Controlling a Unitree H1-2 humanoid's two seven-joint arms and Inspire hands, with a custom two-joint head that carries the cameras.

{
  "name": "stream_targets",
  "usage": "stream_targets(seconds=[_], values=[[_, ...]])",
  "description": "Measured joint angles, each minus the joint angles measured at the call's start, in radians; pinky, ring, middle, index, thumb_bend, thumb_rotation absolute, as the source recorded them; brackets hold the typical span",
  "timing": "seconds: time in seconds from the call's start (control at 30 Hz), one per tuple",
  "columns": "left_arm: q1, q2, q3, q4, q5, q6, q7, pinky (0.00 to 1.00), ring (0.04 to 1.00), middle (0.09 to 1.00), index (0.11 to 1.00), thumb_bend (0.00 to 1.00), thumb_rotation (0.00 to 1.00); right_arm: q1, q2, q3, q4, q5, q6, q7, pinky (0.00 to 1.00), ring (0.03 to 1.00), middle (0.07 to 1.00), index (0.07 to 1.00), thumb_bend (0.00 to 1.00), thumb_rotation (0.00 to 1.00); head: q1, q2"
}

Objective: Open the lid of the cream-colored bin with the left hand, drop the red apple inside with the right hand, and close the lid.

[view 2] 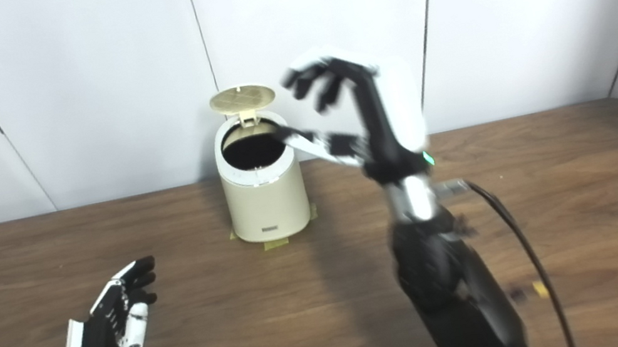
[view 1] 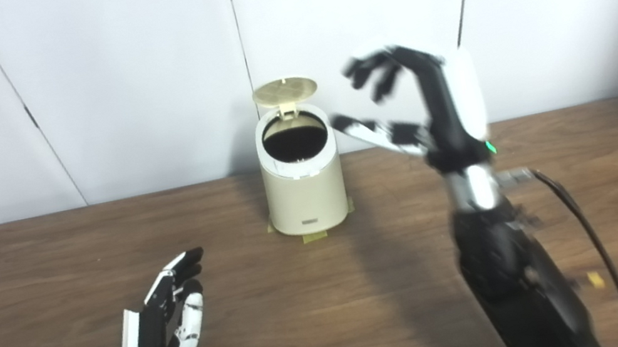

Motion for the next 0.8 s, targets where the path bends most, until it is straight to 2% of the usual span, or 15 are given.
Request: stream_targets(seconds=[0.03, 0.07, 0.1, 0.2, 0.23, 0.27, 0.3, 0.37, 0.43, 0.47, 0.57, 0.7, 0.73, 0.8], values=[[0.001, 0.002, 0.002, -0.002, 0.004, 0.000, 0.000, 0.69, 0.783, 0.801, 0.777, 0.20, 0.74, 0.042, -0.004, -0.001, -0.012, 0.019, 0.000, 0.014, 0.34, 0.438, 0.498, 0.479, 0.51, 0.01, -0.003, 0.003], [0.003, 0.002, 0.004, -0.008, 0.011, 0.003, 0.000, 0.67, 0.768, 0.784, 0.759, 0.20, 0.73, 0.081, -0.008, 0.001, -0.028, 0.032, -0.001, 0.029, 0.38, 0.479, 0.535, 0.486, 0.49, 0.10, -0.003, 0.003], [0.005, 0.002, 0.007, -0.024, 0.016, 0.006, 0.000, 0.67, 0.763, 0.778, 0.753, 0.20, 0.73, 0.122, -0.009, 0.004, -0.044, 0.042, -0.001, 0.044, 0.39, 0.493, 0.548, 0.488, 0.49, 0.13, -0.003, 0.005], [0.001, 0.004, 0.017, -0.068, 0.022, 0.006, 0.000, 0.66, 0.745, 0.747, 0.731, 0.18, 0.72, 0.245, -0.007, 0.013, -0.097, 0.076, -0.002, 0.091, 0.50, 0.601, 0.631, 0.496, 0.48, 0.16, -0.005, 0.003], [-0.006, 0.005, 0.022, -0.071, 0.022, 0.006, 0.000, 0.66, 0.745, 0.744, 0.728, 0.19, 0.70, 0.275, -0.004, 0.016, -0.104, 0.103, -0.002, 0.111, 0.57, 0.678, 0.699, 0.586, 0.40, 0.30, -0.006, 0.002], [-0.018, 0.007, 0.026, -0.071, 0.022, 0.007, -0.003, 0.66, 0.745, 0.744, 0.728, 0.20, 0.69, 0.299, -0.004, 0.016, -0.105, 0.153, -0.002, 0.131, 0.60, 0.710, 0.728, 0.669, 0.32, 0.46, -0.006, 0.002], [-0.033, 0.010, 0.029, -0.074, 0.022, 0.011, -0.005, 0.66, 0.745, 0.744, 0.729, 0.22, 0.68, 0.319, -0.004, 0.016, -0.104, 0.192, -0.002, 0.153, 0.63, 0.735, 0.752, 0.721, 0.28, 0.56, -0.006, 0.003], [-0.074, 0.021, 0.037, -0.090, 0.020, 0.028, -0.015, 0.66, 0.752, 0.753, 0.736, 0.25, 0.70, 0.343, -0.008, 0.015, -0.090, 0.262, -0.008, 0.189, 0.66, 0.771, 0.786, 0.774, 0.25, 0.68, -0.006, 0.002], [-0.138, 0.035, 0.046, -0.098, 0.022, 0.041, -0.024, 0.66, 0.752, 0.759, 0.741, 0.27, 0.73, 0.353, -0.010, 0.012, -0.073, 0.295, -0.010, 0.212, 0.70, 0.800, 0.816, 0.806, 0.27, 0.76, -0.003, 0.000], [-0.178, 0.044, 0.049, -0.098, 0.033, 0.042, -0.025, 0.69, 0.769, 0.773, 0.756, 0.31, 0.81, 0.354, -0.009, 0.010, -0.067, 0.305, -0.010, 0.222, 0.72, 0.816, 0.830, 0.820, 0.27, 0.78, -0.002, -0.002], [-0.307, 0.073, 0.048, -0.098, 0.094, 0.081, -0.042, 0.77, 0.836, 0.826, 0.808, 0.43, 0.96, 0.353, -0.008, -0.001, -0.055, 0.319, -0.013, 0.239, 0.77, 0.846, 0.854, 0.845, 0.29, 0.84, 0.015, -0.005], [-0.482, 0.107, 0.035, -0.105, 0.193, 0.231, -0.091, 0.86, 0.891, 0.864, 0.847, 0.60, 1.00, 0.355, -0.007, -0.015, -0.044, 0.324, -0.013, 0.250, 0.78, 0.850, 0.853, 0.843, 0.27, 0.84, 0.021, -0.005], [-0.517, 0.111, 0.027, -0.110, 0.215, 0.278, -0.118, 0.89, 0.920, 0.887, 0.866, 0.67, 1.00, 0.355, -0.007, -0.019, -0.039, 0.324, -0.013, 0.253, 0.77, 0.846, 0.851, 0.839, 0.27, 0.84, 0.023, -0.005], [-0.594, 0.125, -0.006, -0.120, 0.266, 0.367, -0.173, 0.93, 0.957, 0.914, 0.877, 0.74, 1.00, 0.355, -0.007, -0.021, -0.021, 0.322, -0.012, 0.261, 0.76, 0.849, 0.854, 0.838, 0.26, 0.86, 0.025, -0.005]])
